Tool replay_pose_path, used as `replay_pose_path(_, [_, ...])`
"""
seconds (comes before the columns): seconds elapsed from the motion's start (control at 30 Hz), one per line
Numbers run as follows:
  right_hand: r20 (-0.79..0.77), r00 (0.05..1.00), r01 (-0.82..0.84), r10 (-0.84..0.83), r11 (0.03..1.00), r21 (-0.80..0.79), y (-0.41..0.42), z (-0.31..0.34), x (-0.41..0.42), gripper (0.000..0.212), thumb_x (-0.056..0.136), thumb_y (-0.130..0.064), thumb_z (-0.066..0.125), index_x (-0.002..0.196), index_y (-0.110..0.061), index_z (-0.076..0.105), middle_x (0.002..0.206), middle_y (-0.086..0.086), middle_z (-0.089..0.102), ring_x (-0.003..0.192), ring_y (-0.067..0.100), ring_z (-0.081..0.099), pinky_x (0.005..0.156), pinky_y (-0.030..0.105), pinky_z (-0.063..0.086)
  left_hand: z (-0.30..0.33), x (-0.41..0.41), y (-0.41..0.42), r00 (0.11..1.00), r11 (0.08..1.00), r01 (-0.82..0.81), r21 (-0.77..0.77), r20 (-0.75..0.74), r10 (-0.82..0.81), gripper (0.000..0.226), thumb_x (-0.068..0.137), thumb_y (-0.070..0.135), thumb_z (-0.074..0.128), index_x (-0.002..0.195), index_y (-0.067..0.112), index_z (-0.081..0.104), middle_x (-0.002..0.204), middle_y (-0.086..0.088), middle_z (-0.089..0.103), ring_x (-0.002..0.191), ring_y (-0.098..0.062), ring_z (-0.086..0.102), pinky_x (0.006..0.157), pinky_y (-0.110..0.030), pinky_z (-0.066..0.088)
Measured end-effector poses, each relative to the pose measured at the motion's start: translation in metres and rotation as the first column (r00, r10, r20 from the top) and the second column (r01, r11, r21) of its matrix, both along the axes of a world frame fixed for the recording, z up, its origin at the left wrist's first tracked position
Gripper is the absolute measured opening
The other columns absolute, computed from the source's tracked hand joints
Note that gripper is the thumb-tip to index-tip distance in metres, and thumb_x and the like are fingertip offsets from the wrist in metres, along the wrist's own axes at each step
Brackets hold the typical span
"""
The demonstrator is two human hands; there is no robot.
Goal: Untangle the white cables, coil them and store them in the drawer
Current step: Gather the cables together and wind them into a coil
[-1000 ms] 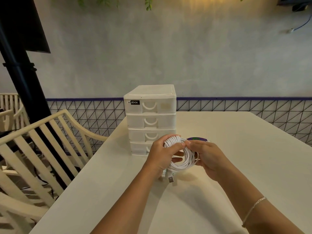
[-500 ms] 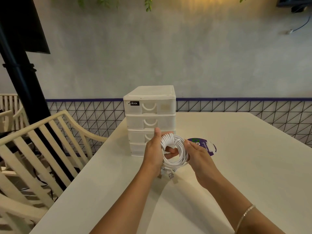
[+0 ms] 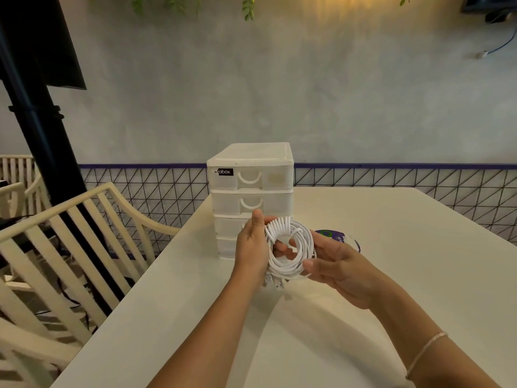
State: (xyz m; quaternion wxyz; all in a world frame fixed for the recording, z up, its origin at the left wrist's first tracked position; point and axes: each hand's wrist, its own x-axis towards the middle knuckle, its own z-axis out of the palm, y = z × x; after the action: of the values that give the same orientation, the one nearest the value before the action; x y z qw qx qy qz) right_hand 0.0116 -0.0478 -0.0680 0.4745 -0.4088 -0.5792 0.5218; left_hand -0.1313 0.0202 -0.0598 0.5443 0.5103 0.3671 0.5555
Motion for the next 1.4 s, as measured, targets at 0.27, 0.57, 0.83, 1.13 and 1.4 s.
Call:
replay_pose_path(0.27, [-0.065, 0.987, 0.148, -0.147, 0.989, 0.005, 0.005, -0.006, -0.005, 0.055, 0.062, 0.001, 0.076, 0.111, -0.021, 0.064, 0.096, 0.001, 0.073, 0.084, 0.012, 0.069, 0.068, 0.021, 0.054, 0.006, -0.004, 0.0, 0.977, 0.968, 0.213, -0.131, 0.052, -0.208, 0.068, 0.089, 0.064, 0.018, 0.082, 0.018, 0.069, 0.064, -0.006, 0.068, 0.041, -0.011, 0.058, 0.045, -0.023, 0.052])
replay_pose_path(0.57, [-0.097, 0.961, 0.259, -0.259, 0.966, -0.014, 0.003, -0.003, -0.013, 0.038, 0.074, -0.035, 0.058, 0.11, -0.026, 0.065, 0.093, -0.005, 0.073, 0.087, 0.013, 0.067, 0.076, 0.03, 0.055, 0.0, 0.001, 0.002, 0.991, 0.991, 0.122, -0.048, -0.051, -0.124, 0.077, 0.085, 0.065, 0.006, 0.086, 0.023, 0.07, 0.05, -0.002, 0.058, 0.037, -0.01, 0.046, 0.039, -0.018, 0.039])
replay_pose_path(0.83, [-0.19, 0.723, 0.638, -0.664, 0.747, -0.184, 0.015, -0.007, -0.046, 0.055, 0.093, -0.057, 0.033, 0.079, -0.015, 0.067, 0.077, 0.004, 0.068, 0.075, 0.019, 0.063, 0.075, 0.034, 0.05, -0.004, 0.014, -0.006, 0.963, 0.956, 0.268, -0.12, 0.012, -0.269, 0.095, 0.077, 0.072, -0.001, 0.081, 0.011, 0.071, 0.045, -0.004, 0.059, 0.034, -0.01, 0.046, 0.04, -0.019, 0.039])
replay_pose_path(1.13, [-0.164, 0.539, 0.795, -0.826, 0.564, -0.226, 0.018, -0.007, -0.042, 0.054, 0.086, -0.06, 0.048, 0.058, -0.014, 0.054, 0.053, 0.002, 0.053, 0.052, 0.021, 0.047, 0.058, 0.034, 0.04, -0.008, 0.019, -0.004, 0.943, 0.886, 0.332, -0.324, 0.111, -0.312, 0.093, 0.08, 0.078, 0.005, 0.101, 0.007, 0.062, 0.067, -0.016, 0.064, 0.049, -0.019, 0.054, 0.055, -0.027, 0.046])
replay_pose_path(1.4, [-0.042, 0.575, 0.801, -0.817, 0.572, -0.174, 0.016, -0.004, -0.04, 0.045, 0.082, -0.053, 0.06, 0.059, -0.015, 0.057, 0.061, 0.007, 0.052, 0.046, 0.021, 0.046, 0.056, 0.034, 0.043, -0.013, 0.013, 0.007, 0.99, 0.926, 0.101, -0.363, -0.056, -0.131, 0.072, 0.094, 0.061, 0.02, 0.079, 0.006, 0.063, 0.068, -0.01, 0.065, 0.06, -0.022, 0.058, 0.065, -0.031, 0.049])
